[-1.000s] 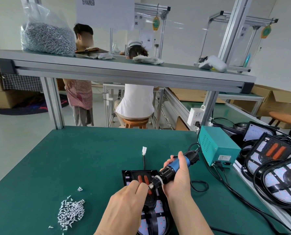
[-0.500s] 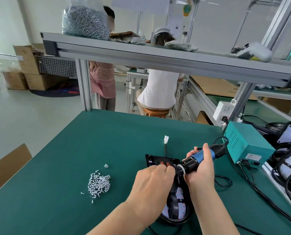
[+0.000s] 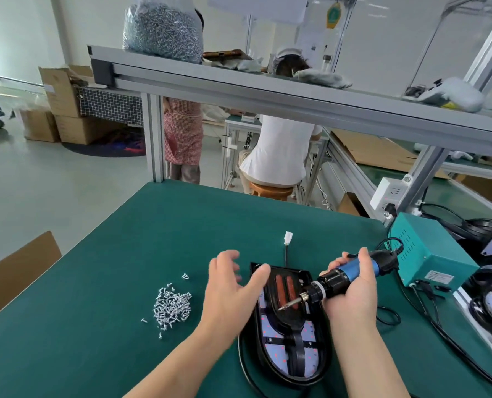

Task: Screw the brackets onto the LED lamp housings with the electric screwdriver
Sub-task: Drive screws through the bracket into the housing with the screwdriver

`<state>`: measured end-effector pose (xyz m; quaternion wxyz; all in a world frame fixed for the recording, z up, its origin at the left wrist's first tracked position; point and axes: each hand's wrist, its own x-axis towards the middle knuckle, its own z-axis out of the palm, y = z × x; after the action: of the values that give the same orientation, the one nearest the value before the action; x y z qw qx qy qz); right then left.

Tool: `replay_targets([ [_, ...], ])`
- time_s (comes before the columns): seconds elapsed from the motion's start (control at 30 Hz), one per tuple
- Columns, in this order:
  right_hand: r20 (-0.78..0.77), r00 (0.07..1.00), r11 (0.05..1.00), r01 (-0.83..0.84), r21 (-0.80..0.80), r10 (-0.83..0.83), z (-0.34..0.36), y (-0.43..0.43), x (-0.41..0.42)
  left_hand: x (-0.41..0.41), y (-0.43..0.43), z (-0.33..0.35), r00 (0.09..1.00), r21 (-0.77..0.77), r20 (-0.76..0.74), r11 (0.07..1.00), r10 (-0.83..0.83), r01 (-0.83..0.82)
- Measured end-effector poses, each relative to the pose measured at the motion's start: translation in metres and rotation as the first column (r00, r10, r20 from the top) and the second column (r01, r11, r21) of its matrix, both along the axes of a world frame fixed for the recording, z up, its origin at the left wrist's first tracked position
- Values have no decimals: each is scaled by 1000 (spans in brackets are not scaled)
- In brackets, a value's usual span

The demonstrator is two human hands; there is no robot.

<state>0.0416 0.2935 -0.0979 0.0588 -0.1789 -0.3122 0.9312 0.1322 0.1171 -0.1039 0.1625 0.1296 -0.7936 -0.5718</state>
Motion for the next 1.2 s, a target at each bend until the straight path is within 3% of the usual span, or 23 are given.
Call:
replay_targets([
  [0.07,10,1000,1000,-12,-4,12,1,0,0,-8,-4,-10,991,-23,135,1000,-13,16],
  [0.27,-34,999,999,-13,35,15,13,0,2,-12,4,-19,955,-139,253,971,-155,195],
  [0.47,-136,989,989,71,129,-53,42,-14,-2,-15,-3,-25,954,-22,167,966,-250,257],
  [0.6,-268,958,936,183,300,-101,67,-36,-12,-16,-5,-29,967,53,96,971,-238,233],
  [0.83,-470,881,843,290,452,-51,78,-75,-22,-21,-5,-35,971,43,69,973,-231,228],
  [1.2,-554,832,761,334,557,41,67,-85,-23,-22,-5,-38,971,20,62,973,-231,230],
])
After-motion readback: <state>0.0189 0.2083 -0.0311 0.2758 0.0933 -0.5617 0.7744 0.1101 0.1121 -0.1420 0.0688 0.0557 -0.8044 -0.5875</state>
